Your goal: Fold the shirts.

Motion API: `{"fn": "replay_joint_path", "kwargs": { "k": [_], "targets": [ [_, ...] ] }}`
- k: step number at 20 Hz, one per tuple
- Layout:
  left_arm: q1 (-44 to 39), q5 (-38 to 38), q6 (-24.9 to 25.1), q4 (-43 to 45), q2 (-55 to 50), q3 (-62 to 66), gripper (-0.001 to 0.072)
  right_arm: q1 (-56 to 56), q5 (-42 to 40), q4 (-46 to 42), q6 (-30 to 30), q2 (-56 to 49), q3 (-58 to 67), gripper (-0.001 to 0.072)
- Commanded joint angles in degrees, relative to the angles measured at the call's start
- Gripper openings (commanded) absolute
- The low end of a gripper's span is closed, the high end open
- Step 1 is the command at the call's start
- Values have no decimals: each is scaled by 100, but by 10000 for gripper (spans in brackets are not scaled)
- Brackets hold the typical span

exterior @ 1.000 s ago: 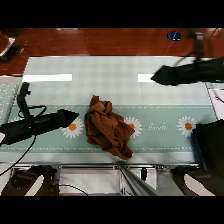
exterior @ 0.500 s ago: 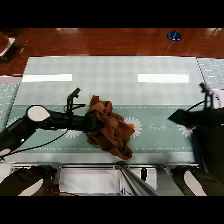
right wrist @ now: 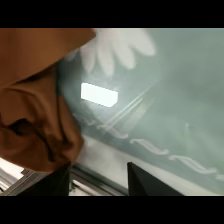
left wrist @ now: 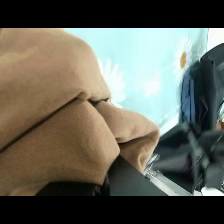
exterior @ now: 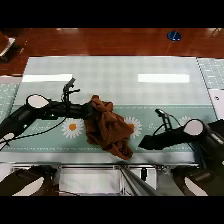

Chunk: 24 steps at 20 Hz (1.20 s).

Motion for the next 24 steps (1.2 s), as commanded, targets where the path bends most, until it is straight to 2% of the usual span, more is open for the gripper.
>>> {"fn": "replay_joint_path", "kwargs": {
  "k": [1,7,8,9,11,12,14,17,19,21,24],
  "targets": [
    [122,-68,83,-20,-26,28,18,1012,-695,708,9,-629,-66,404],
    [122,-96,83,-20,-26,26,18,1716,-1458,1941,-584,-1410,-63,402],
    [122,-96,83,-20,-26,26,18,1770,-1530,2114,-710,-1502,-63,379],
    [122,-96,83,-20,-26,28,18,1821,-1576,2312,-892,-1580,-63,298],
    [136,-72,90,-20,-26,31,18,1858,-1572,2752,-1622,-1613,-26,22],
    [214,-83,127,-26,-17,63,18,1781,-1475,2846,-1851,-1569,79,23],
    [501,-142,129,-26,120,337,18,1305,-1141,2319,-1775,-1305,562,22],
    [1078,-118,120,-44,498,1362,18,-146,-608,1008,-1108,-693,1950,22],
    [1366,26,105,-109,586,2382,17,-1119,-142,584,-890,-570,3432,21],
    [1510,74,-35,-107,592,3552,17,-1799,409,531,-890,-570,5141,21],
    [1554,57,-35,37,691,5130,17,-2380,1137,208,-850,-570,7593,21]
  ]
}}
